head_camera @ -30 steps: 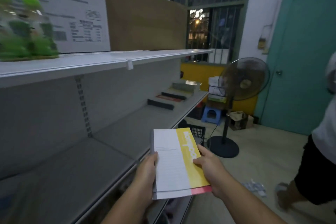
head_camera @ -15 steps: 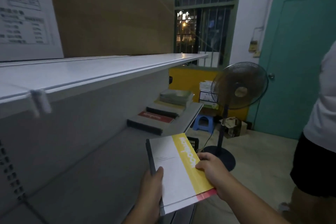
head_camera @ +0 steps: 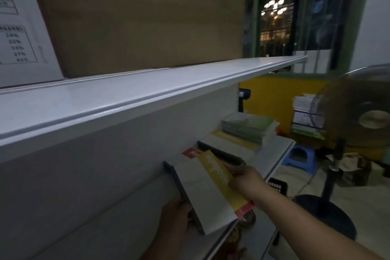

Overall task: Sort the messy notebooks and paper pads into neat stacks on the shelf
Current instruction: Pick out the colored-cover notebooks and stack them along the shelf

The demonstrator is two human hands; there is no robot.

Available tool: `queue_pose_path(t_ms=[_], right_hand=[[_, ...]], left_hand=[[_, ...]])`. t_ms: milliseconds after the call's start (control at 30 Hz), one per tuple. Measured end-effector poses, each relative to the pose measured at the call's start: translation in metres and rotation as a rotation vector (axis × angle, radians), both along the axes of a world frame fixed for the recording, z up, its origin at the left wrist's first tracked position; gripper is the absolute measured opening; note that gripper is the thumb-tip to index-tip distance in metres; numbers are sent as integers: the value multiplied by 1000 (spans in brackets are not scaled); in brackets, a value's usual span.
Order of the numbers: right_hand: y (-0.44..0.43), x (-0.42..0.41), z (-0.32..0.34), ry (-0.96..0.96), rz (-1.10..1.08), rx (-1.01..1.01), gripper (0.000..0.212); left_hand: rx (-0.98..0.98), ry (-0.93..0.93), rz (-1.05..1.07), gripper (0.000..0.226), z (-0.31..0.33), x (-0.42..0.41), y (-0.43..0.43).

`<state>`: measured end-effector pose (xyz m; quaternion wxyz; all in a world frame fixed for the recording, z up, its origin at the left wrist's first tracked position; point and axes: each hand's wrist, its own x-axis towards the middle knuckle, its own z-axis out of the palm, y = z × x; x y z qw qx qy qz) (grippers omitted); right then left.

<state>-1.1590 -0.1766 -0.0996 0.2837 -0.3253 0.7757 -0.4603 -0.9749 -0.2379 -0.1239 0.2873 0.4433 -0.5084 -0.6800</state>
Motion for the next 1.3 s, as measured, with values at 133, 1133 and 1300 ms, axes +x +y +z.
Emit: queue_pose_path(t_ms=[133,1133,1300], right_hand=[[-53,-52,-7,236,159,125,38],[-126,-55,-62,860,402,128,39],[-119,-45,-35,1078,470,343,40]], left_hand=[[-50,-23,103,13,4,-45,-24],[-740,-635,20,110,-55,-88,-31],[-989,-893,-4,92,-40,-41,-22]])
